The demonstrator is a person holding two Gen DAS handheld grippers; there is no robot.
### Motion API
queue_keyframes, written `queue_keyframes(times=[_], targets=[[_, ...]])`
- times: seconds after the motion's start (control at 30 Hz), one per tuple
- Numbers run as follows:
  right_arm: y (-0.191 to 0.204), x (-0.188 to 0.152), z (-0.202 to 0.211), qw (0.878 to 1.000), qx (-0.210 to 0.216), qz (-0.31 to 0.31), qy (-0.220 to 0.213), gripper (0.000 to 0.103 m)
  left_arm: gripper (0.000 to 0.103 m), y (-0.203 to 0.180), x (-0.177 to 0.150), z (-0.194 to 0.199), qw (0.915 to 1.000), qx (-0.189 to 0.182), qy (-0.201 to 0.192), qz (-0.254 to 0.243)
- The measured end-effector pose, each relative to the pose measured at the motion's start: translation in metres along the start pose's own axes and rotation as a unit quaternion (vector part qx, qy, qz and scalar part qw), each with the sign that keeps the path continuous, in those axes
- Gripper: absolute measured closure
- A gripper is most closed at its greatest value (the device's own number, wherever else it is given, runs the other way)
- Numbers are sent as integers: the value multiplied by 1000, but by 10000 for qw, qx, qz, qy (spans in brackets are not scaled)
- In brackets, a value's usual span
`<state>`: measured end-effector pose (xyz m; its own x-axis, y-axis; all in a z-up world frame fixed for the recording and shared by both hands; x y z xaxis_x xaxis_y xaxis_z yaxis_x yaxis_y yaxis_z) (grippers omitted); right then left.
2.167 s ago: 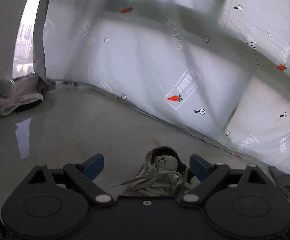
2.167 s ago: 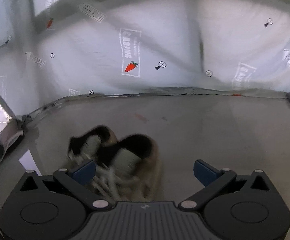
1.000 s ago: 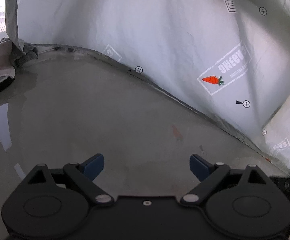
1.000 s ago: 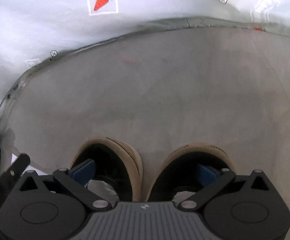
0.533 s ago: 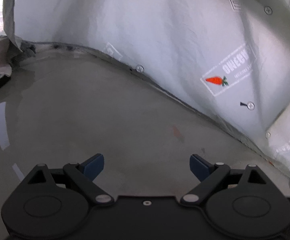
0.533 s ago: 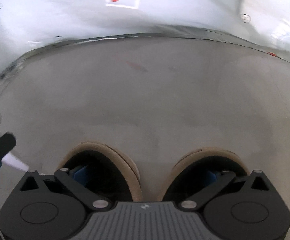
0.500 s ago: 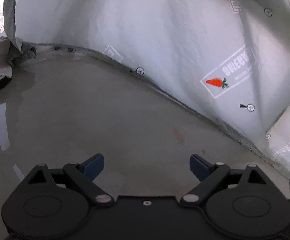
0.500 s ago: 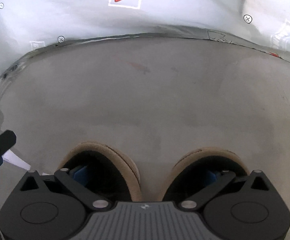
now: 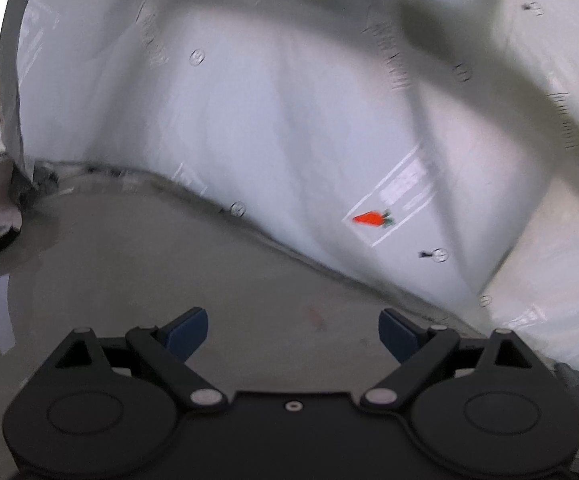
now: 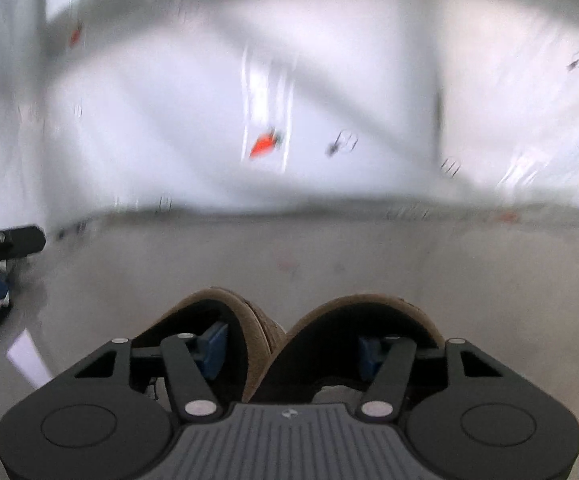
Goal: Organize scattered shoes
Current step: 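Carry the beige sneakers with the right tool toward the lined-up shoes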
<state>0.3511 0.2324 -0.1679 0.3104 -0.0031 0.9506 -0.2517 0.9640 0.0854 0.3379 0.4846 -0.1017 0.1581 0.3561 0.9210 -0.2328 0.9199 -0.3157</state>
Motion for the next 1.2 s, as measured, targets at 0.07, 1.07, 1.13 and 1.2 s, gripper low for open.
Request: queue_keyframes(times=[0.07,1.07,1.13,1.2], targets=[[0,7,10,9993,-48,92,-372,42,10,-11,5,15,9997,-131,-139,-127],[-312,38,226,9161,-3459,919,-1807,42,10,-233,-47,127,9792,-1962,-105,-503],[-344,35,237,9153,-3566,888,-1648,42,10,-266,-60,130,9770,-2075,-88,-474],[-373,34,245,9156,-3602,904,-1541,42,10,-294,-71,133,9768,-2102,-43,-417]])
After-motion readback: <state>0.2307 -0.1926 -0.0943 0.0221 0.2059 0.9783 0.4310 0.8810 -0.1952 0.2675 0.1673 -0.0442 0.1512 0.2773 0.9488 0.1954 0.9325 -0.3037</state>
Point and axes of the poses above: each gripper's, at about its wrist camera, not at the fingertips, and z roughly against the way its jaws point, y to its left, x to its top, the point moved 2 cm from there along -z, roughly the way its jaws point, and after that the axes turned 10 degrees about -y, right-handed, at the moved point
